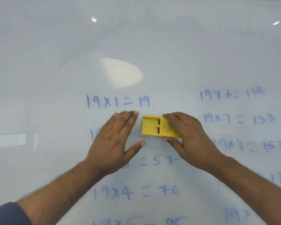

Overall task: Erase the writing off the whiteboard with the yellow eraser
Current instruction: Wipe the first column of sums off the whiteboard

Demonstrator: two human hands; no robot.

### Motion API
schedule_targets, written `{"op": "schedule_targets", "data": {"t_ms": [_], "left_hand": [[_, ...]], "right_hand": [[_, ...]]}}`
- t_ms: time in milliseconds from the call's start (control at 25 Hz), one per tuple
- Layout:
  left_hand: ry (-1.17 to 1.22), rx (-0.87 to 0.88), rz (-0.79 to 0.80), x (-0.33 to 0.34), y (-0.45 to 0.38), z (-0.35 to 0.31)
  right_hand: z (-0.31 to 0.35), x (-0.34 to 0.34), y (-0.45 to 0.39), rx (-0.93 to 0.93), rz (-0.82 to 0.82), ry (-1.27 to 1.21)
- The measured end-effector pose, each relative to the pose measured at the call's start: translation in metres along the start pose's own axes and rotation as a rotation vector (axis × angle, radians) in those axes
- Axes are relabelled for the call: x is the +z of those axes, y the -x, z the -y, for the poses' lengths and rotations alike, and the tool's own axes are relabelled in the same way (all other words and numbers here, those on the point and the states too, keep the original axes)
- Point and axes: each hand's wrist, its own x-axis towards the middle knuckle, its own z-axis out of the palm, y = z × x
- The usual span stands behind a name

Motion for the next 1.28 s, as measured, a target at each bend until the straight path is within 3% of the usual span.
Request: {"op": "schedule_targets", "data": {"t_ms": [280,560,760,1080,1280], "left_hand": [[-0.187,-0.135,0.026,-0.023,0.020,0.096],[-0.061,-0.377,0.005,-0.004,0.026,0.130],[-0.153,-0.341,0.008,0.006,0.030,0.137],[-0.187,-0.333,0.020,0.006,0.031,0.136],[-0.179,-0.342,0.017,0.006,0.031,0.136]], "right_hand": [[-0.027,-0.018,-0.029,0.004,-0.017,0.078],[-0.053,-0.015,-0.058,-0.059,-0.017,0.103],[-0.063,-0.006,-0.083,-0.082,-0.044,0.092],[-0.069,-0.008,-0.064,-0.178,0.071,0.088],[-0.057,-0.004,-0.094,-0.112,-0.033,0.054]]}}
